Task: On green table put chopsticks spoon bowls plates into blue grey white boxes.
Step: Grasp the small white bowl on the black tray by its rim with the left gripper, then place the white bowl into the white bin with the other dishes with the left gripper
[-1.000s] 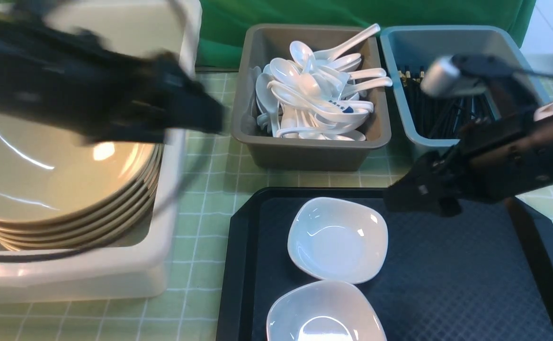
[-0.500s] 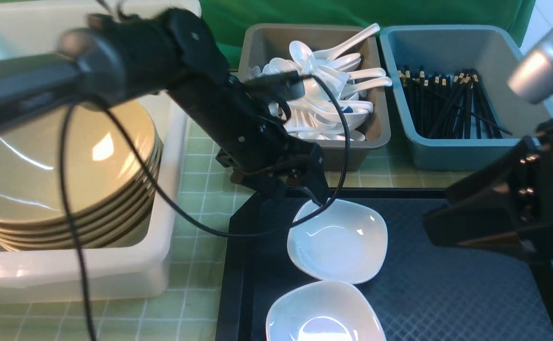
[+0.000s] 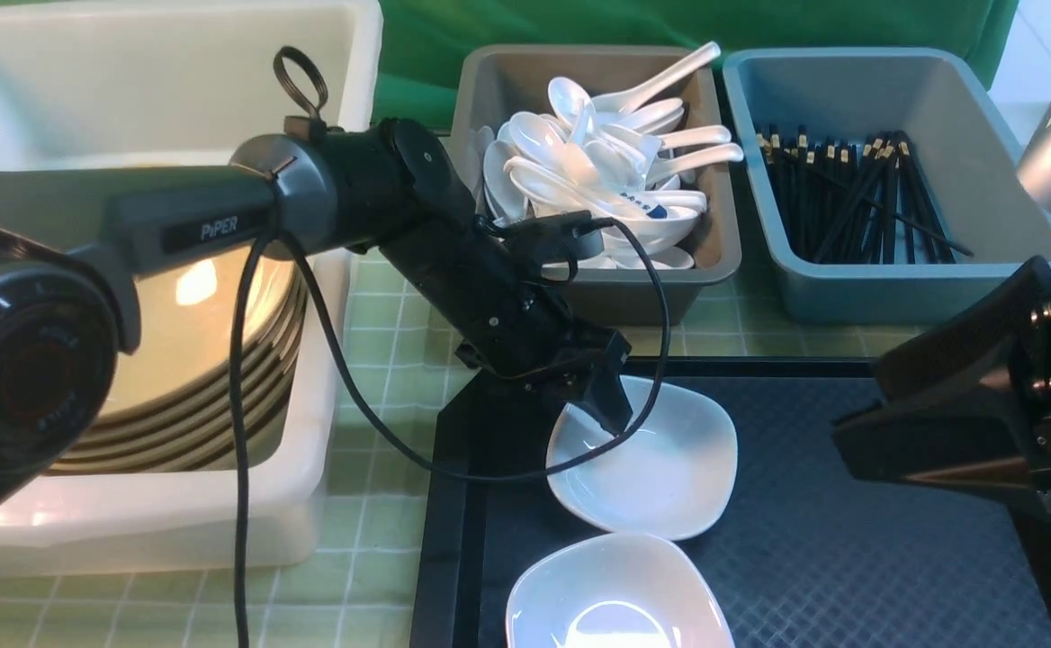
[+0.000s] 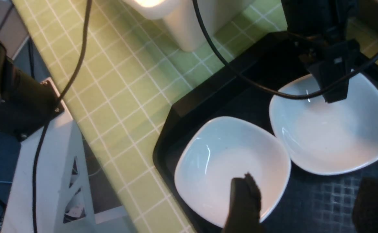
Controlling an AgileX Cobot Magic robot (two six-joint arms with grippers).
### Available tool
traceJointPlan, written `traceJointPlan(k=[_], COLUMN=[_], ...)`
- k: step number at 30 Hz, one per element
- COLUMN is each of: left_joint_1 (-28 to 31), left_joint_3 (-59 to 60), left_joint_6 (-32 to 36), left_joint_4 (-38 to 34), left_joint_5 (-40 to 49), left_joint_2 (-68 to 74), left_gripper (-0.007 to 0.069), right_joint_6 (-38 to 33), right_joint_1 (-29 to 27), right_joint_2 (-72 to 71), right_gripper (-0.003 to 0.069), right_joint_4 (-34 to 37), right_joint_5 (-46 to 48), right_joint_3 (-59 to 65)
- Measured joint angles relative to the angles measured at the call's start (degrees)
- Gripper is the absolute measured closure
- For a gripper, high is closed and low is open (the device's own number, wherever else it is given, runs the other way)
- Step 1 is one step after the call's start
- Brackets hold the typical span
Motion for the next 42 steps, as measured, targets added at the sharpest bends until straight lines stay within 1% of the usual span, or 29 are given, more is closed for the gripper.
traceJointPlan(k=[1, 2, 4, 5, 11, 14, 16, 18, 19, 20, 22, 24, 25, 26, 27, 28, 30, 32, 33, 34, 35, 36, 37, 38, 40, 42], left_joint_1=[0.00, 0.00, 0.00, 0.00, 0.43, 2.26, 5.40, 8.99, 9.79, 12.82, 18.18, 23.40, 27.40, 27.40, 32.56, 36.55, 44.15, 51.89, 53.90, 54.34, 54.40, 54.35, 54.29, 54.29, 54.50, 55.47], left_joint_3=[0.00, 0.00, 0.00, 0.00, 0.06, 0.06, 0.06, 0.06, 0.06, 0.88, 4.89, 10.41, 14.78, 15.56, 20.15, 23.83, 29.64, 34.33, 35.44, 35.69, 35.89, 35.95, 35.95, 35.95, 35.66, 34.38], left_joint_6=[0.00, -0.07, -0.19, -0.39, -1.42, -2.65, -3.91, -5.18, -5.53, -6.70, -8.14, -9.19, -9.91, -10.09, -11.24, -11.81, -12.33, -13.35, -14.28, -15.05, -16.89, -17.27, -19.25, -22.50, -24.92, -25.89], left_joint_4=[-0.14, -0.29, -0.28, -0.38, 0.21, 0.31, 0.72, 1.83, 2.20, 3.37, 4.72, 4.89, 4.76, 4.76, 4.41, 3.90, 2.80, 2.78, 4.37, 5.45, 7.74, 8.11, 9.96, 12.29, 13.73, 13.50], left_joint_5=[-0.35, -0.41, -0.48, -0.48, 1.19, 1.93, 3.02, 4.87, 5.40, 6.85, 7.51, 6.54, 5.39, 5.39, 3.62, 2.21, -0.44, -3.03, -4.04, -4.37, -5.11, -5.23, -5.80, -7.21, -8.92, -9.25], left_joint_2=[0.04, 0.04, -0.12, -0.25, -5.36, -10.89, -16.49, -21.59, -22.65, -26.74, -33.50, -40.98, -44.77, -45.52, -50.68, -54.13, -59.75, -64.95, -66.21, -66.70, -66.76, -66.71, -66.42, -65.11, -63.46, -61.30], left_gripper=[0.0485, 0.0534, 0.0601, 0.0610, 0.0610, 0.0610, 0.0610, 0.0610, 0.0610, 0.0610, 0.0610, 0.0610, 0.0610, 0.0610, 0.0610, 0.0610, 0.0610, 0.0610, 0.0610, 0.0610, 0.0610, 0.0610, 0.0610, 0.0610, 0.0610, 0.0610], right_joint_6=[0.00, 0.00, 0.00, 0.00, 0.00, 0.00, -0.49, -3.53, -3.95, -7.39, -12.63, -15.38, -16.26, -16.40, -16.92, -16.97, -17.10, -16.58, -15.31, -14.22, -11.55, -11.16, -9.97, -8.49, -7.72, -7.28], right_joint_1=[0.00, 0.00, 0.00, 0.00, 0.00, 0.00, 0.00, 0.00, 0.00, 0.00, 0.07, 1.10, 1.97, 2.38, 3.82, 4.97, 8.31, 12.40, 14.28, 15.73, 17.60, 18.13, 18.83, 20.27, 20.75, 20.95], right_joint_2=[0.00, 0.00, 0.00, 0.00, -0.04, -0.04, -0.04, -0.04, -0.04, 0.03, 1.00, 2.76, 4.41, 4.72, 7.16, 8.77, 12.85, 19.17, 21.90, 24.09, 27.21, 27.69, 29.46, 32.46, 33.98, 34.82], right_gripper=[0.0216, 0.0216, 0.0216, 0.0216, 0.0216, 0.0216, 0.0216, 0.0216, 0.0216, 0.0216, 0.0216, 0.0218, 0.0225, 0.0228, 0.0250, 0.0270, 0.0335, 0.0462, 0.0520, 0.0550, 0.0597, 0.0602, 0.0615, 0.0629, 0.0634, 0.0634], right_joint_4=[-0.14, -0.14, -0.14, -0.17, -0.21, -0.21, 0.28, 2.33, 2.33, 5.40, 9.62, 12.00, 12.39, 12.45, 12.87, 12.95, 13.16, 12.19, 10.73, 9.30, 6.58, 5.65, 4.37, 1.53, 1.01, 0.96], right_joint_5=[0.00, 0.00, 0.00, 0.00, -0.11, -0.28, -0.52, -0.71, -0.71, -0.71, -0.05, 0.71, 1.30, 1.42, 2.17, 2.63, 3.68, 4.78, 5.00, 5.15, 5.34, 5.34, 5.34, 4.84, 3.69, 2.29], right_joint_3=[0.00, 0.00, 0.00, 0.00, 0.00, 0.00, 0.00, 0.00, 0.00, -0.13, -1.50, -4.40, -6.30, -7.12, -9.91, -11.94, -17.65, -24.65, -27.89, -30.38, -33.75, -34.76, -36.16, -39.38, -41.25, -42.83])
